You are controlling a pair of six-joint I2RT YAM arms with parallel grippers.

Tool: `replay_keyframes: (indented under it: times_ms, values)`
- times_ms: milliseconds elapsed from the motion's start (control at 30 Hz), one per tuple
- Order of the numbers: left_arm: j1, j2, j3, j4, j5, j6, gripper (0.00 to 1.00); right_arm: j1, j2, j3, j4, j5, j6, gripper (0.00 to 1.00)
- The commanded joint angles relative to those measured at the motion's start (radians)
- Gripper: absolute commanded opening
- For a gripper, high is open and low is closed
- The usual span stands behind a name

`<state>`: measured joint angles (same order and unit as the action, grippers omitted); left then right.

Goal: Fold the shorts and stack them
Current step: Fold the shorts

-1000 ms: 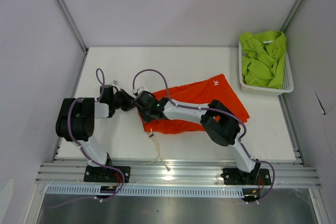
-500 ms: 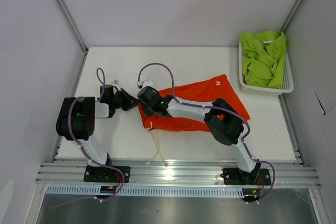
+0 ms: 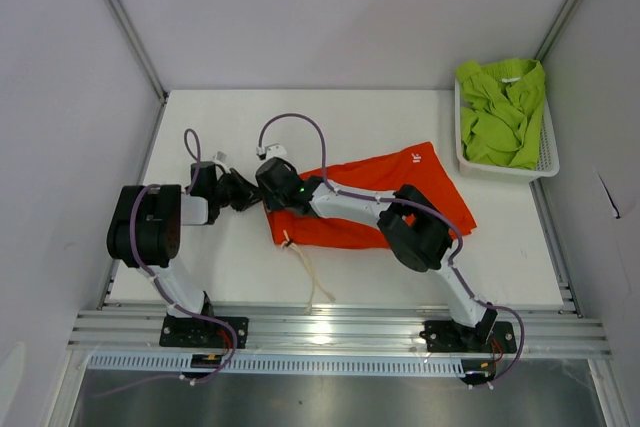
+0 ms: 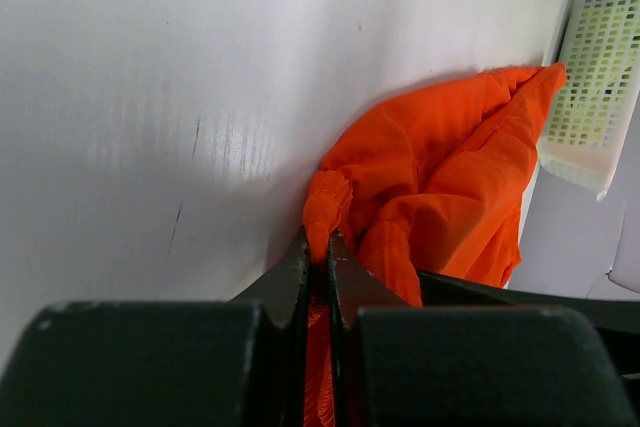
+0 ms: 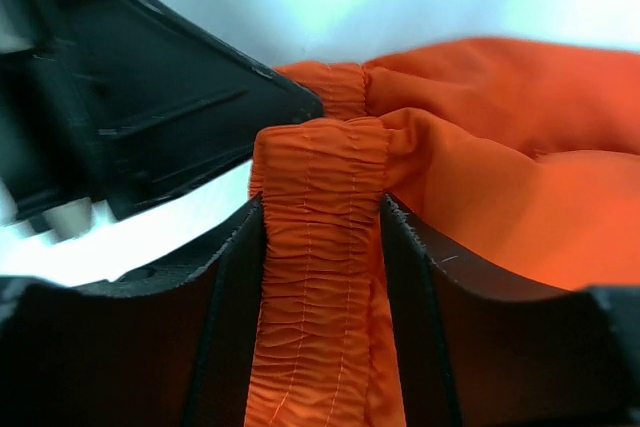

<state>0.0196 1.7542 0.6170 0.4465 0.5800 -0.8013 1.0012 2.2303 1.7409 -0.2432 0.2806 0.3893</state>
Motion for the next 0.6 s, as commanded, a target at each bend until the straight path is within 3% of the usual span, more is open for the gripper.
replay_keyframes:
  times_ms: [0,133,300,567]
  values:
    - [-0.009,-0.004,0.003,0.021,0.007,0.04,0.01,-0.007,0.049,0.042,0.019,0.019,0.002,0.51]
    - [-0.009,-0.004,0.0,0.012,0.009,0.042,0.03,-0.01,0.039,0.011,0.039,0.012,0.011,0.54]
    - [-0.009,-0.01,0.0,0.024,0.015,0.04,0.04,-0.022,0.034,0.003,0.064,0.067,0.022,0.44]
    - [-0.009,-0.005,0.0,0.041,0.026,0.036,0.04,-0.019,0.012,-0.023,0.11,0.147,0.017,0.42]
